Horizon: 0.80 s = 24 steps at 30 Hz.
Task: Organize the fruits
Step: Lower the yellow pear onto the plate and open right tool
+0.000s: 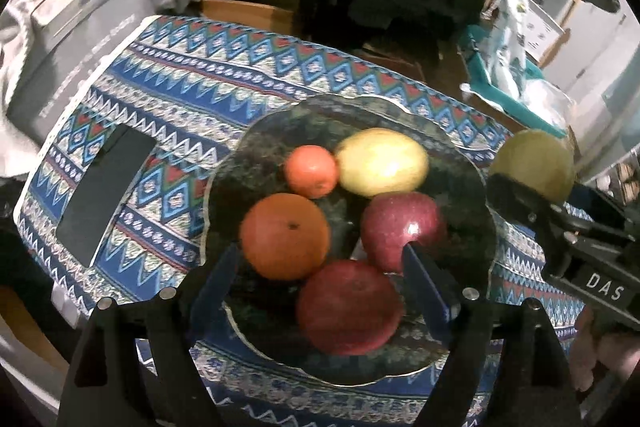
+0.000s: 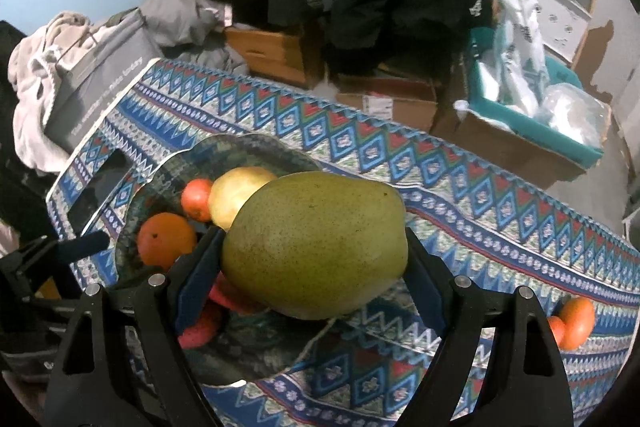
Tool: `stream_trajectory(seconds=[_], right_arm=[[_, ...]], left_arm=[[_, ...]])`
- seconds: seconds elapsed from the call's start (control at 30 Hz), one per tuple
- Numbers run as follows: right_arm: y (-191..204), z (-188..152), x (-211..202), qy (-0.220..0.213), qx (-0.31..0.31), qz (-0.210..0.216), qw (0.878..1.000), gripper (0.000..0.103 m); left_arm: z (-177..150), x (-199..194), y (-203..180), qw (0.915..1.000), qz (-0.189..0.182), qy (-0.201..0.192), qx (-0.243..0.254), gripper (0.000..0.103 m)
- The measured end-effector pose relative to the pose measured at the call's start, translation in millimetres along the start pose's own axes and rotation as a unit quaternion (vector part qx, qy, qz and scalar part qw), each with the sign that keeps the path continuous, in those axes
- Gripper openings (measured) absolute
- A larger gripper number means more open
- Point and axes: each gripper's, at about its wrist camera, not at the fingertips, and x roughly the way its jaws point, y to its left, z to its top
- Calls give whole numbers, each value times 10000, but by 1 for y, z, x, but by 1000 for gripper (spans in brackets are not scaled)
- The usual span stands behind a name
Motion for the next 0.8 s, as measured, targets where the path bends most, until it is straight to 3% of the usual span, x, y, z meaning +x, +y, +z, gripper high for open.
stream_trajectory(seconds=[0.57, 0.8], right_arm=[[8, -10, 36, 706, -191, 62, 9973, 85], [13, -3, 10, 278, -433, -8, 9987, 91]], left_arm=[[0, 2, 16, 9998, 111, 16, -149, 85], [0, 1, 13, 9999, 129, -6, -102, 85]])
